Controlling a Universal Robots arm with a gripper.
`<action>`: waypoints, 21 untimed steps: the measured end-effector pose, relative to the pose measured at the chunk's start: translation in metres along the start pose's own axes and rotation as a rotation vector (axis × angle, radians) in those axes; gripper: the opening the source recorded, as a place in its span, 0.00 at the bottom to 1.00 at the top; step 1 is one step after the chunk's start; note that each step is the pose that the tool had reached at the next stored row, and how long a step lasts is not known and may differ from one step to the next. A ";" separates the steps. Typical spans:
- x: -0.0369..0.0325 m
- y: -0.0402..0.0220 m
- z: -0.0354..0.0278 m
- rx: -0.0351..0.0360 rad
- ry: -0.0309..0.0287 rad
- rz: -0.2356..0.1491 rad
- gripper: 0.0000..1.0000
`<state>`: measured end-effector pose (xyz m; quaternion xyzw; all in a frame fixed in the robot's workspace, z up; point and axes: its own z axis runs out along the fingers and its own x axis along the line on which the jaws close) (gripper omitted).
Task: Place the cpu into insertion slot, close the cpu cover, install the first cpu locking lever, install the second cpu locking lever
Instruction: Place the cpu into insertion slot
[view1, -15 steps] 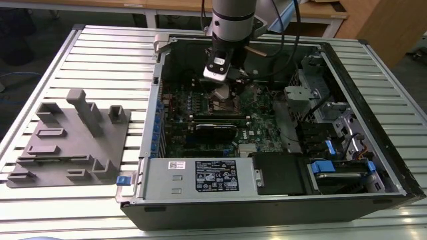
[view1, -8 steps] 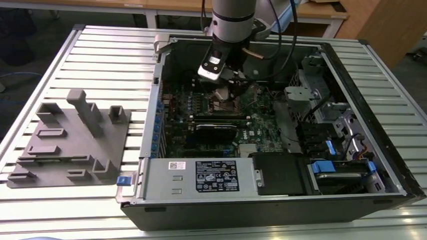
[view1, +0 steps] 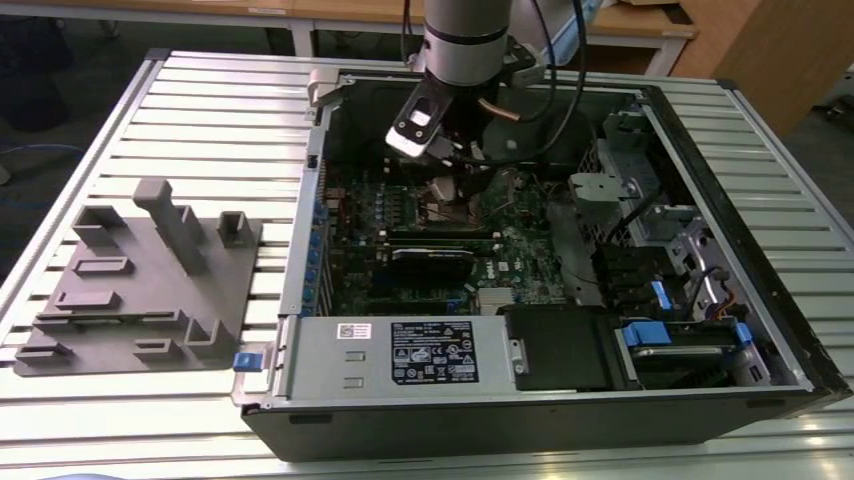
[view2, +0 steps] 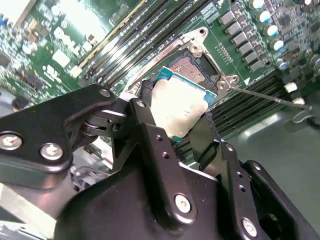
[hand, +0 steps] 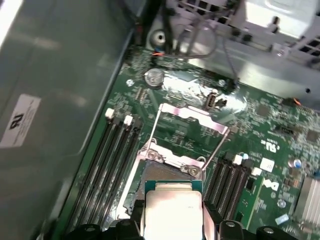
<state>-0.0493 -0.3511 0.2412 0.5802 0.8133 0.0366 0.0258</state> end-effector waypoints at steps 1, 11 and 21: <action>0.0000 0.0000 0.0002 0.0000 -0.0016 0.018 0.54; 0.0000 -0.0002 0.0027 -0.0001 -0.0178 0.199 0.54; 0.0000 -0.0004 0.0035 -0.0001 -0.0245 0.272 0.54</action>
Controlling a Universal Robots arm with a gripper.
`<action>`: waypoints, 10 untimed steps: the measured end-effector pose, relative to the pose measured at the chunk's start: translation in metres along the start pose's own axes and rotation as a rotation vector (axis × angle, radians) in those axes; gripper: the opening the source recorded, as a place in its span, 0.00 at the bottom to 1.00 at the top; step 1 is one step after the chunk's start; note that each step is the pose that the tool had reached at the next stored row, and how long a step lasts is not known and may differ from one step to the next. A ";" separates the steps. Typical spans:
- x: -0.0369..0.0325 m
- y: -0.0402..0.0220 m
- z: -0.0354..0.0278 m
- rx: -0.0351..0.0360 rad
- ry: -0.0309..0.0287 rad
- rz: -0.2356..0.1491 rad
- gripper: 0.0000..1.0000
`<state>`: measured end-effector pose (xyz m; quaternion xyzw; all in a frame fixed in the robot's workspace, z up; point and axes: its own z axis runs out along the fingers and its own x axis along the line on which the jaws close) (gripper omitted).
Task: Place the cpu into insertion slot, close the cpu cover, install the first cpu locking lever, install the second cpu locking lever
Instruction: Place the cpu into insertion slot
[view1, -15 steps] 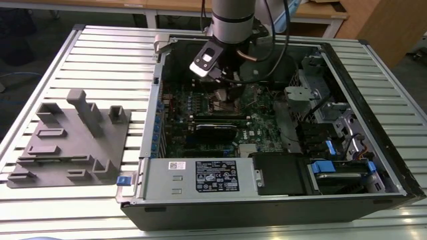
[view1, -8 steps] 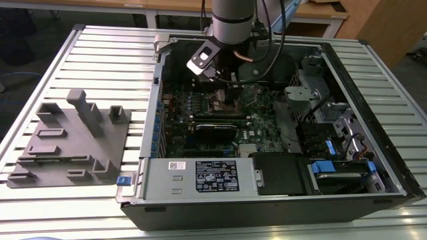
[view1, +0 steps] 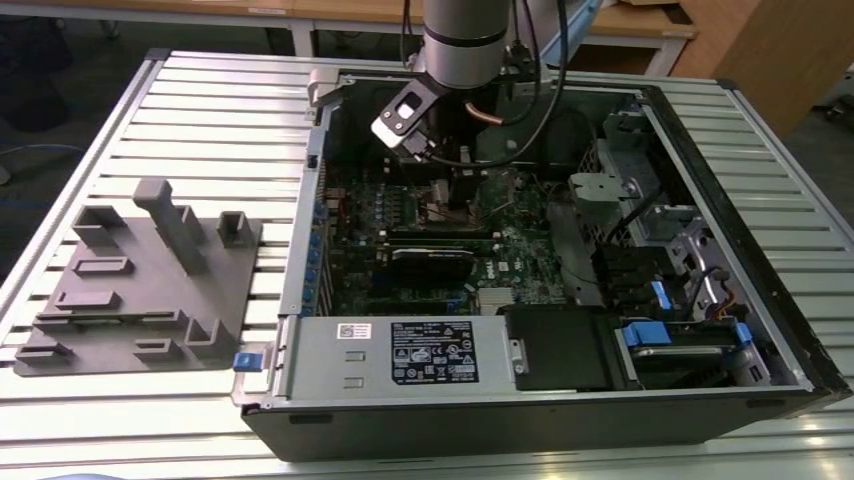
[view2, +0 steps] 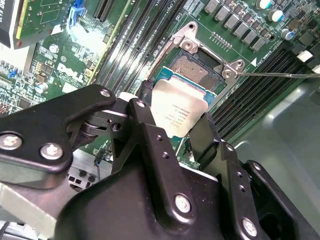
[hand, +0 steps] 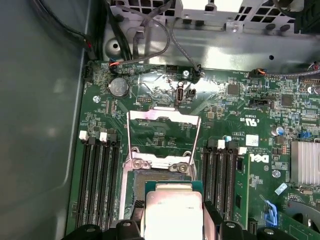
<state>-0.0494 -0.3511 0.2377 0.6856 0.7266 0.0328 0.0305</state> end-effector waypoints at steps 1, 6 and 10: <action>0.0000 0.0000 0.0000 0.0000 0.0000 0.000 0.54; 0.0000 0.0001 0.0000 0.0149 0.0008 0.000 0.54; 0.0000 0.0001 0.0001 0.0152 0.0009 0.004 0.54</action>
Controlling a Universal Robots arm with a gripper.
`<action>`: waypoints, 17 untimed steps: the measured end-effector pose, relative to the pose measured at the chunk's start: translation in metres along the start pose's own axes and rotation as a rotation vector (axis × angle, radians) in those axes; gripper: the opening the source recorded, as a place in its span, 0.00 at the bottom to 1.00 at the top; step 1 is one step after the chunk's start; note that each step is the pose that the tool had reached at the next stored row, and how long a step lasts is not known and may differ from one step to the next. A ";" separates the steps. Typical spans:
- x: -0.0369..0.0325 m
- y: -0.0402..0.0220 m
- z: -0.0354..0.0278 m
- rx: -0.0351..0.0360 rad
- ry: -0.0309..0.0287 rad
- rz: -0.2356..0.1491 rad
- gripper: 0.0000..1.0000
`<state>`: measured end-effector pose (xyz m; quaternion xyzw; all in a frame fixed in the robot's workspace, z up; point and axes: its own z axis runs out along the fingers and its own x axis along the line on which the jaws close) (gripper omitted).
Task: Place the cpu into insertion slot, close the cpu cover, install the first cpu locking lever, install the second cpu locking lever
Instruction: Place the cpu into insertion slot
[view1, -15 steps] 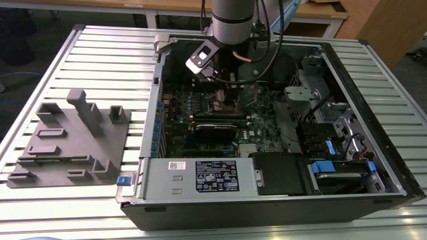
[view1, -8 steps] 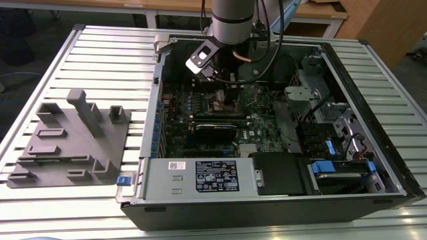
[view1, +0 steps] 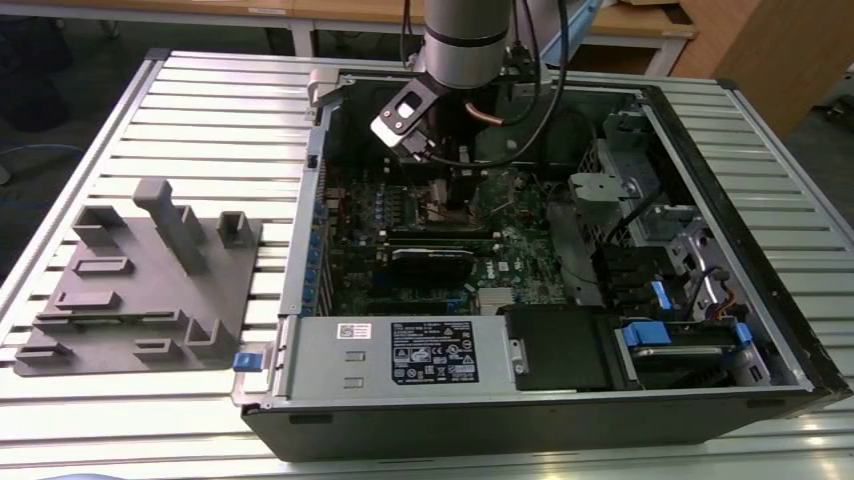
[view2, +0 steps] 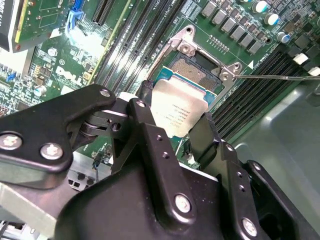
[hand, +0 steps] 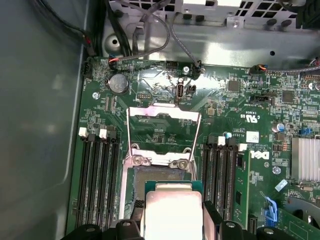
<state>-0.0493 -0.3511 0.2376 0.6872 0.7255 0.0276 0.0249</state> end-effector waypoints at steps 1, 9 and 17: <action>0.0000 0.0000 0.0001 0.0000 -0.0008 0.011 0.54; 0.0032 0.0001 0.0008 -0.0002 -0.0052 0.080 0.54; 0.0113 0.0003 0.0032 -0.0004 0.0040 0.081 0.54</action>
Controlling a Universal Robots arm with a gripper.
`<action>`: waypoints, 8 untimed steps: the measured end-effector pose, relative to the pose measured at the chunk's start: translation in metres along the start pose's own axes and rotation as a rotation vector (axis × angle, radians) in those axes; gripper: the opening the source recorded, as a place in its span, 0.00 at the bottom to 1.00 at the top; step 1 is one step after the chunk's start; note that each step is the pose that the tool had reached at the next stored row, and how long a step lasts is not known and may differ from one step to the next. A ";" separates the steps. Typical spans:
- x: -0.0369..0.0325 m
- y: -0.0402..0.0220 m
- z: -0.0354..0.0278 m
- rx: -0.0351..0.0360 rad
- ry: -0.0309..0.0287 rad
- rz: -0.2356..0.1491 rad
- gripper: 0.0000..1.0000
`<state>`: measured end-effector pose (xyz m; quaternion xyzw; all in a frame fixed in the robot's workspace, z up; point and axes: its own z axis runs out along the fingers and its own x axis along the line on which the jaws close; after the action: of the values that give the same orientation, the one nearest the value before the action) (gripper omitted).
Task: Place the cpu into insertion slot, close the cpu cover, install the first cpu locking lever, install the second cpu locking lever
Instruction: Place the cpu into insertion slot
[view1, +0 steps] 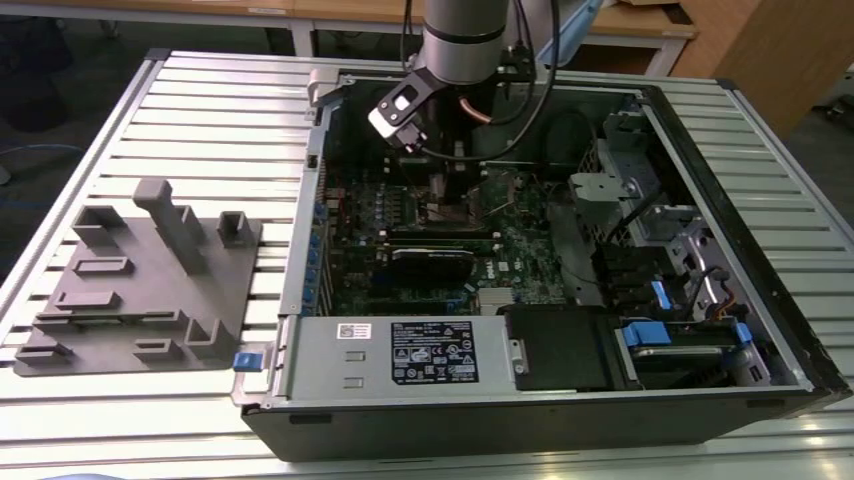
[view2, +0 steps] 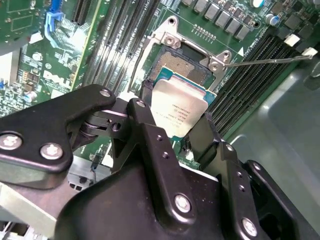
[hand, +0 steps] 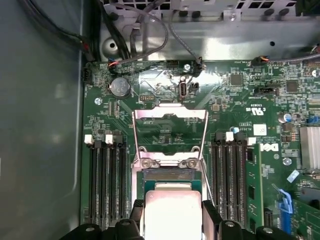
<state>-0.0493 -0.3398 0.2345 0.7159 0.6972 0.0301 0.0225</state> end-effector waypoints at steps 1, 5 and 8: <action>0.0000 -0.0001 0.0011 0.0000 0.0011 0.000 0.54; 0.0000 -0.0005 0.0066 0.0002 0.0041 0.000 0.54; -0.0001 -0.0005 0.0069 0.0004 0.0049 0.000 0.54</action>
<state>-0.0493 -0.3398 0.2275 0.7159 0.6971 0.0318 0.0206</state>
